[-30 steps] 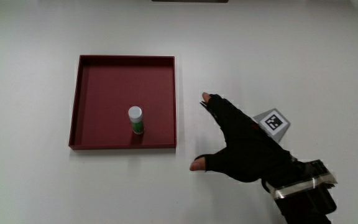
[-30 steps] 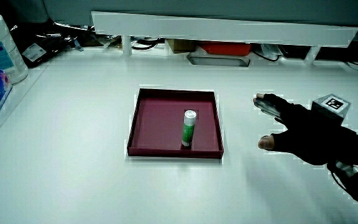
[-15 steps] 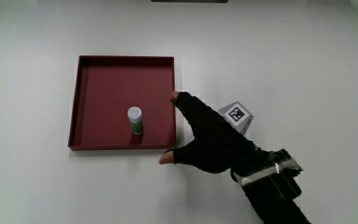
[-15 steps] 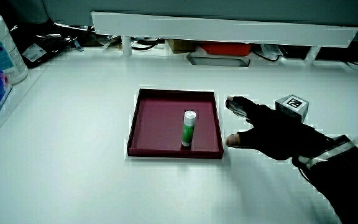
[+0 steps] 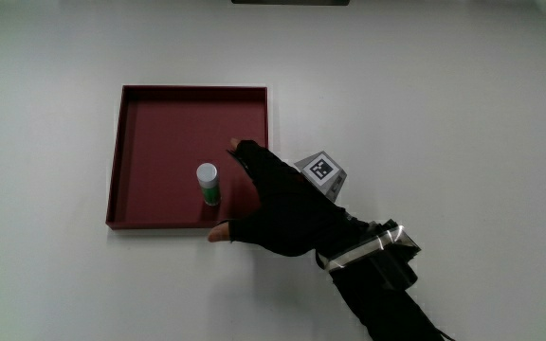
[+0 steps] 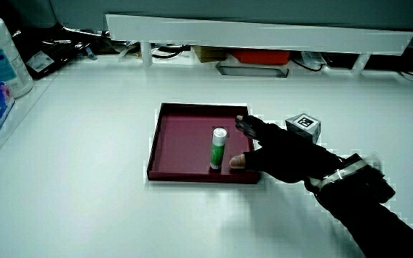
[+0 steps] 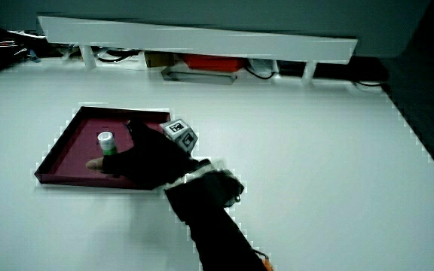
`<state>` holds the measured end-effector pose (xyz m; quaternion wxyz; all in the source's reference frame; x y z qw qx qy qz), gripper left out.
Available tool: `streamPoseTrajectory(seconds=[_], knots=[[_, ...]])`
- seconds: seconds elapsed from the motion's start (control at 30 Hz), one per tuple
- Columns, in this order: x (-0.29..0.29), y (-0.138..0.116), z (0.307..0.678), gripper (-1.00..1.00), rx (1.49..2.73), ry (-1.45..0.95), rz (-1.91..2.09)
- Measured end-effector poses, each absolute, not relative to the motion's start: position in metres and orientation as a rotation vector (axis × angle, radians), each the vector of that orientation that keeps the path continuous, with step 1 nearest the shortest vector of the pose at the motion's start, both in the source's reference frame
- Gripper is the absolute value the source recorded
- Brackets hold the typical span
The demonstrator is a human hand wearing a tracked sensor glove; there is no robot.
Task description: Pick glue stick
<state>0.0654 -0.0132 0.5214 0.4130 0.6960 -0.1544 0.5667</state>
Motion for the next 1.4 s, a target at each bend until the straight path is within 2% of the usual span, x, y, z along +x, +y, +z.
streamPoseTrajectory(seconds=[0.5,0.9,1.4], knots=[[0.045,-0.01,0.539,0.0,1.711,-0.383,1.487],[0.052,-0.007,0.543,0.38,1.847,-0.275,1.613],[0.049,-0.003,0.545,0.84,1.873,-0.197,1.75]])
